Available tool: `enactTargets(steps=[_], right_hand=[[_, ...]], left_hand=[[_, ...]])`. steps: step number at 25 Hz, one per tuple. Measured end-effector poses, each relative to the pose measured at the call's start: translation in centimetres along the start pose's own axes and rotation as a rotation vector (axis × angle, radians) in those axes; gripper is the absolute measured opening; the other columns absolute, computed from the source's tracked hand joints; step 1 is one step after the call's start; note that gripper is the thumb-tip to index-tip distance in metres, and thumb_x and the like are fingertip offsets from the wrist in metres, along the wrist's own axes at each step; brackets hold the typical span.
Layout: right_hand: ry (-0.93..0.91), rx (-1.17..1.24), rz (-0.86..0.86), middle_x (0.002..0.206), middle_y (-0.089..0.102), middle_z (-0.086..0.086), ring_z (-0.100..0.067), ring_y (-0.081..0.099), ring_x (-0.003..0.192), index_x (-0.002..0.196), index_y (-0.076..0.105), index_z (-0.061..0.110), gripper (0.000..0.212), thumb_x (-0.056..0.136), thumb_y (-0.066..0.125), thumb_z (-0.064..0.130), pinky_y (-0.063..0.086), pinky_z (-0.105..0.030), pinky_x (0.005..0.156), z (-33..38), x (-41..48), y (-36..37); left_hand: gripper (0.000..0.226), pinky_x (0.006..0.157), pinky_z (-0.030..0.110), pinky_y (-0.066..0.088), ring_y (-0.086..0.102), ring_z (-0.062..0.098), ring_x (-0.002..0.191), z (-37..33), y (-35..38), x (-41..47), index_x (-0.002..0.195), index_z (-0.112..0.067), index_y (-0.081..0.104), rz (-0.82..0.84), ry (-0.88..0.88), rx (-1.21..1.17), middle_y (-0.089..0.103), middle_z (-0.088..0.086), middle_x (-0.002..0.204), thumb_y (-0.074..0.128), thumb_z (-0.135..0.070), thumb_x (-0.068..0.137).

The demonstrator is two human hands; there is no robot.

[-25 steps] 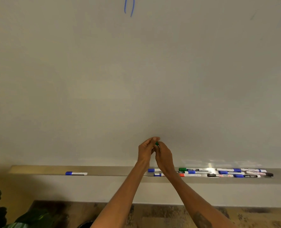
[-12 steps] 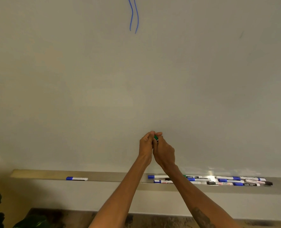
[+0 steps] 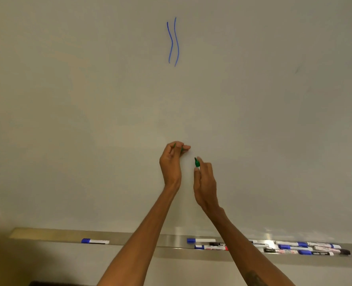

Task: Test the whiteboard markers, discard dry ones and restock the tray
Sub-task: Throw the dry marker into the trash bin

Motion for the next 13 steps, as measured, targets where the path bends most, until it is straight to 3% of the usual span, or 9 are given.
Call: enactTargets(steps=[3, 5, 7, 9, 13], right_hand=[[0.014, 0.164, -0.068, 0.097, 0.058, 0.0, -0.003, 0.06, 0.079, 0.148, 0.039, 0.016, 0.045, 0.104, 0.046, 0.018, 0.045, -0.006, 0.073, 4.7, 4.3, -1.2], [0.004, 0.302, -0.11, 0.092, 0.065, -0.005, -0.008, 0.067, 0.074, 0.135, 0.055, 0.02, 0.034, 0.101, 0.054, 0.018, 0.051, -0.014, 0.074, 7.7, 7.1, -2.5], [-0.011, 0.433, -0.121, 0.086, 0.069, -0.007, -0.017, 0.07, 0.074, 0.114, 0.065, 0.015, 0.017, 0.098, 0.06, 0.016, 0.057, -0.03, 0.077, 10.4, 9.7, -3.5], [-0.024, 0.563, -0.107, 0.09, 0.071, -0.008, -0.022, 0.071, 0.078, 0.109, 0.069, 0.009, 0.015, 0.096, 0.061, 0.014, 0.059, -0.039, 0.081, 12.5, 12.1, -4.2], [-0.044, 0.82, -0.082, 0.109, 0.07, -0.016, -0.029, 0.068, 0.097, 0.119, 0.067, 0.009, 0.029, 0.099, 0.046, 0.007, 0.055, -0.039, 0.09, 15.5, 16.1, -5.3]], left_hand=[[0.012, 0.087, 0.031, 0.055, 0.068, 0.022, 0.091, -4.0, 0.7, 2.5, 0.099, -0.005, 0.066, -0.028, 0.176, 0.074, 0.071, 0.009, 0.093, 0.061, -0.015, 0.096], [0.012, 0.084, 0.025, 0.052, 0.067, 0.014, 0.091, -6.3, 0.9, 4.6, 0.099, -0.005, 0.068, -0.052, 0.258, 0.126, 0.071, 0.004, 0.095, 0.069, -0.014, 0.091], [0.015, 0.082, 0.022, 0.051, 0.066, 0.011, 0.093, -8.4, 0.9, 6.6, 0.1, -0.007, 0.07, -0.069, 0.333, 0.162, 0.072, 0.0, 0.097, 0.073, -0.015, 0.087], [0.017, 0.084, 0.025, 0.052, 0.067, 0.011, 0.096, -10.0, 0.8, 8.4, 0.102, -0.008, 0.072, -0.077, 0.429, 0.205, 0.073, -0.001, 0.1, 0.074, -0.018, 0.087], [0.023, 0.1, 0.037, 0.051, 0.065, 0.016, 0.113, -13.0, 0.7, 11.8, 0.111, -0.007, 0.072, -0.09, 0.705, 0.31, 0.072, 0.002, 0.113, 0.068, -0.021, 0.092]])
Point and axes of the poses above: each hand's wrist, its own x-axis towards the middle knuckle, its own y-axis out of the palm, z = x × y, the point moved 2 cm from there along x, towards the middle knuckle
